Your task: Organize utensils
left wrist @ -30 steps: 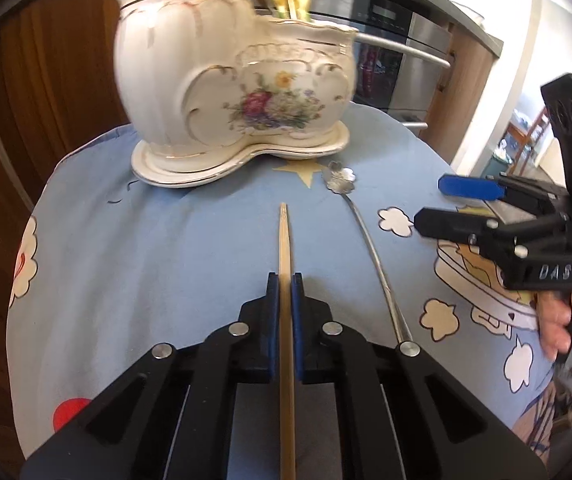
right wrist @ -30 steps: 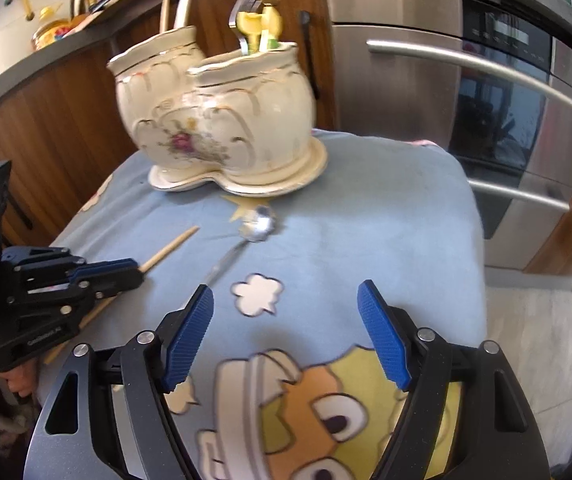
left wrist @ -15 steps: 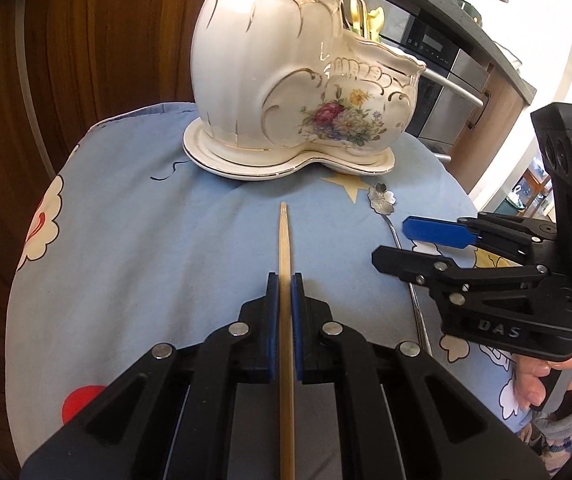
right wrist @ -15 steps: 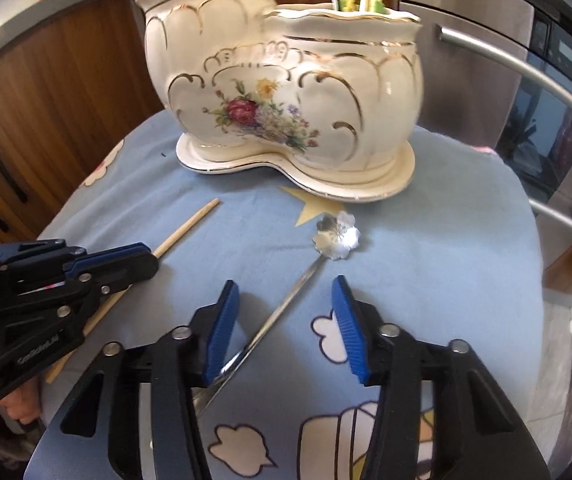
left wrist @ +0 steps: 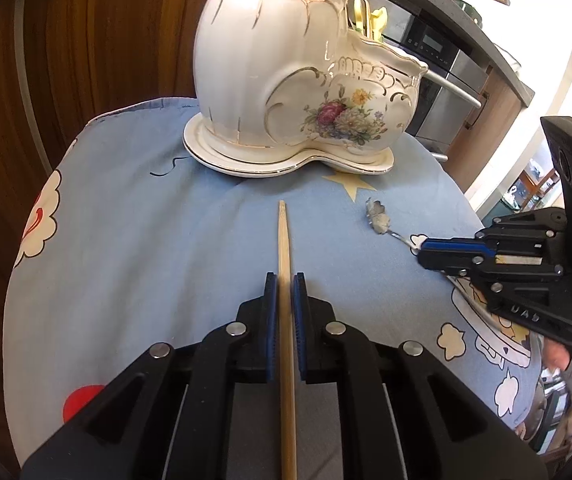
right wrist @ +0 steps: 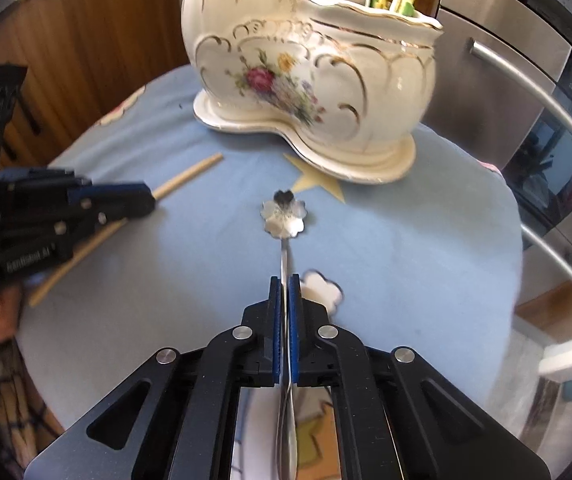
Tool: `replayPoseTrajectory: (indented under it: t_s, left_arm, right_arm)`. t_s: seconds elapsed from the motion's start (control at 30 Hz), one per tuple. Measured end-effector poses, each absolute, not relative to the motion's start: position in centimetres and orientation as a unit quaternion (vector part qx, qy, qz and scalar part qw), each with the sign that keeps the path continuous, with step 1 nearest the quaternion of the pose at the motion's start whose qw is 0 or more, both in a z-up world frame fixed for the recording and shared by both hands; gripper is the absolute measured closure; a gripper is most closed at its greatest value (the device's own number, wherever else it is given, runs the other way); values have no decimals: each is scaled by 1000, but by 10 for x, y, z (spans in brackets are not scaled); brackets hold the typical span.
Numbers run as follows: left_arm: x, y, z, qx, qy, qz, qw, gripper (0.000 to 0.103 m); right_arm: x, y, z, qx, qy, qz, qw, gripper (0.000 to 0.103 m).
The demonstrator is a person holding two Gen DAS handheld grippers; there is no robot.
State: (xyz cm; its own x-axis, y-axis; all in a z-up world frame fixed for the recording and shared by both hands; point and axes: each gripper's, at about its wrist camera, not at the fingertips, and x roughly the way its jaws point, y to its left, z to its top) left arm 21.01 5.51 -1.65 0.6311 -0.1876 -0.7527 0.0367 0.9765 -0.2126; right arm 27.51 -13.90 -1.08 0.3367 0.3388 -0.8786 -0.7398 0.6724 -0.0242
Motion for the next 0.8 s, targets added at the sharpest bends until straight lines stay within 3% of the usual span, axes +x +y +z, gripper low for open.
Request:
replayPoseTrajectory:
  t_s: [0.1,0.17,0.2,0.33,0.5,0.8]
  left_arm:
    - [211,49,-14,-58,437,-69,895,88]
    - [210,44,-10,-31,448,-74,890,55]
    - [210,41,-9,-17,451,-72,889,48]
    - [215,41,-9,11,482,-87,872,50]
    - [225,43,-7,44,511,-91,854,73]
    - [253,52,-3,72,588,-125,796,90]
  right_arm:
    - [279,-142,-10,-227,478,349,773,99]
    - [283,-143,-10,-233,489,354,763,98]
    - [285,-142,-9,-238,495,358,755,97]
    - [292,-134,-8,-267,514,367,728,96]
    - [300,-124,-8,-300,540,376,691,96]
    - [319,-111,-10,-313,592,381,637,95]
